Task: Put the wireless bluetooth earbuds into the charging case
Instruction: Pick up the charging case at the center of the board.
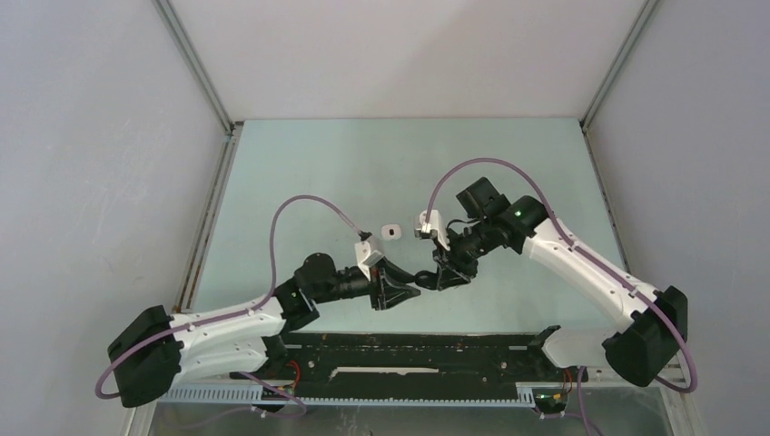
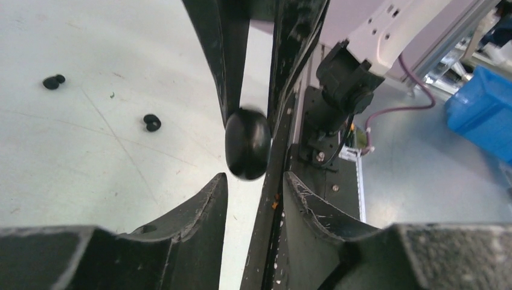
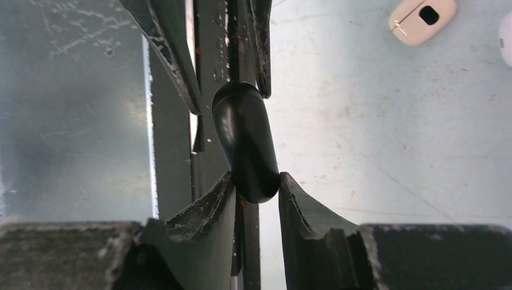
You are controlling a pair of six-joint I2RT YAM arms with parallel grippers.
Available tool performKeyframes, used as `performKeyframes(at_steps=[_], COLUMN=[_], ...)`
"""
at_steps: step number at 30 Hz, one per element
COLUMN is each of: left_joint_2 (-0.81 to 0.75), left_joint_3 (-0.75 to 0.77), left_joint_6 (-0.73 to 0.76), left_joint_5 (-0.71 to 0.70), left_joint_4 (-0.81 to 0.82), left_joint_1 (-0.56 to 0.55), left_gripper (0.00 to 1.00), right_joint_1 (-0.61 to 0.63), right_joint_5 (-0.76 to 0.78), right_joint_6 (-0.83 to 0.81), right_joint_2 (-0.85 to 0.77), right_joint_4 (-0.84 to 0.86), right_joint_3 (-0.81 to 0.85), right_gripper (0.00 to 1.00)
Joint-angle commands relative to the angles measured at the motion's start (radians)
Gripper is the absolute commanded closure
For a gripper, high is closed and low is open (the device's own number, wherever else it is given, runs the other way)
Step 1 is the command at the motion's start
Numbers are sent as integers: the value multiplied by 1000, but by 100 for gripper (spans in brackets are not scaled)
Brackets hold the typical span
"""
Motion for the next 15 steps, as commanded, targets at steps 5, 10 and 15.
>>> performKeyframes(at_steps=[5, 10, 15], left_joint_2=[83, 99, 93], left_joint_3=[75, 94, 80], left_joint_6=[176, 222, 242], left_joint_5=[-74, -96, -122], left_joint_4=[-89, -89, -43], left_joint_1=[-102, -131, -148], left_gripper=[55, 58, 60], right_joint_1=[91, 129, 147], right_joint_5=[233, 272, 299], right_joint_6=[-102, -111, -113], right_joint_2=[-41, -16, 4], right_joint_4=[-110, -155, -184], right_joint_3=[74, 105, 123], right_gripper=[81, 81, 81])
